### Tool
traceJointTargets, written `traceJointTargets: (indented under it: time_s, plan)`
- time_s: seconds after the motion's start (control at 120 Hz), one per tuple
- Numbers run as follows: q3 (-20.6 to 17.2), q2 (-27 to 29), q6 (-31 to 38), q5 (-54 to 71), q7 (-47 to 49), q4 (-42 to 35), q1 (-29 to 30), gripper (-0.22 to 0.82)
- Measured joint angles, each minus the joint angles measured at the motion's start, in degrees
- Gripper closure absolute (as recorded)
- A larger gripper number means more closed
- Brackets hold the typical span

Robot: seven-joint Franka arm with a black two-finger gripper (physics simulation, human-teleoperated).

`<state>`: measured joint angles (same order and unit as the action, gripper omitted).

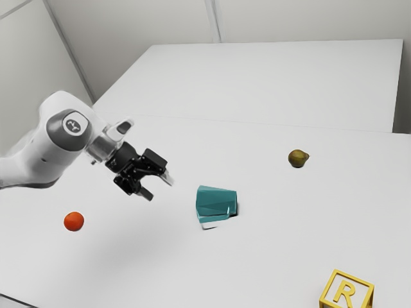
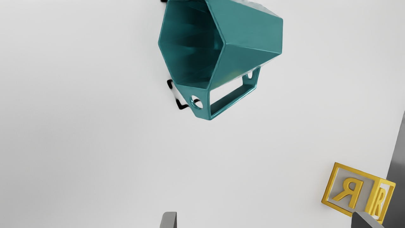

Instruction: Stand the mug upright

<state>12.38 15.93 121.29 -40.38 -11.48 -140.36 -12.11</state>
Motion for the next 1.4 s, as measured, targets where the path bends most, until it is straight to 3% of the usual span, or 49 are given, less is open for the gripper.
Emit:
traceJointTargets:
  time_s: [0.192,0.433,0.992,1.4]
  plan:
    - [0.09,-4.38,7.53,-7.89,-4.36,-0.24,-1.89,0.00]
    - [2.31,-11.88,11.76,-14.58,-10.24,2.21,-5.39,0.00]
    - [2.56,-21.96,13.67,-29.01,-22.57,7.76,-9.90,0.00]
    - [2.56,-24.78,13.54,-33.10,-28.79,9.03,-9.96,0.00]
